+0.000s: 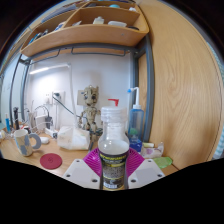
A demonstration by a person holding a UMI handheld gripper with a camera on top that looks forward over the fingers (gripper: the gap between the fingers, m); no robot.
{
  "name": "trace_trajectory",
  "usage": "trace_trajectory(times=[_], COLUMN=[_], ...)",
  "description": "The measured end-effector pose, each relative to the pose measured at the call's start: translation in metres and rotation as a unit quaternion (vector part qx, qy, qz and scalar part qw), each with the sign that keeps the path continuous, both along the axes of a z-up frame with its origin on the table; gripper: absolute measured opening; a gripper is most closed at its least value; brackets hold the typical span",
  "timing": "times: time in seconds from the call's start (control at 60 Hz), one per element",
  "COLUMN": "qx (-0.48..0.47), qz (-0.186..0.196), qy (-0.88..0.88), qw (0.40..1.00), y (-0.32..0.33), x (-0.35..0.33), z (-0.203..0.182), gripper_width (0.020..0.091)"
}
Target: Pour water
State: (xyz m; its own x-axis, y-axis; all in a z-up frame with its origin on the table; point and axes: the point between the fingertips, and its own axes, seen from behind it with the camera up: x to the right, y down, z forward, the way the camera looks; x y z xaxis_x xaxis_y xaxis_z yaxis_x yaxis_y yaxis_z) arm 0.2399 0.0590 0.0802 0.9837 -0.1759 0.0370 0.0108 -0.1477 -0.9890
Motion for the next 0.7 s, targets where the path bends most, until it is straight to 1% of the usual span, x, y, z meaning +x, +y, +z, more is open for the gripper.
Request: trace_trajectory(times=[0.133, 0.233, 0.367, 0.433, 0.45, 0.567, 0.65, 0.7], qx=[-0.005, -0.007, -0.004, 0.000, -0.001, -0.005, -0.005, -0.012], qz=[0.008, 0.030, 0.066, 0.092, 0.093, 0.129, 0.148, 0.150], qy=[-0.023, -0.068, -0.209, -0.293, -0.318, -0.465, -0.543, -0.590], qw=[1.000, 0.997, 0.976, 0.952, 0.944, 0.876, 0.826, 0.793], y=[0.001, 0.000, 0.009, 0.019, 0.019, 0.037, 0.046, 0.053], x=[-0.007, -0.026, -0.074, -0.104, -0.113, -0.162, -0.192, -0.201], z=[0.001, 0.013, 0.039, 0.052, 0.052, 0.060, 0.063, 0.064], gripper_width=[0.0275, 0.0274, 0.0275, 0.0274, 0.0275, 0.0274, 0.0274, 0.0274])
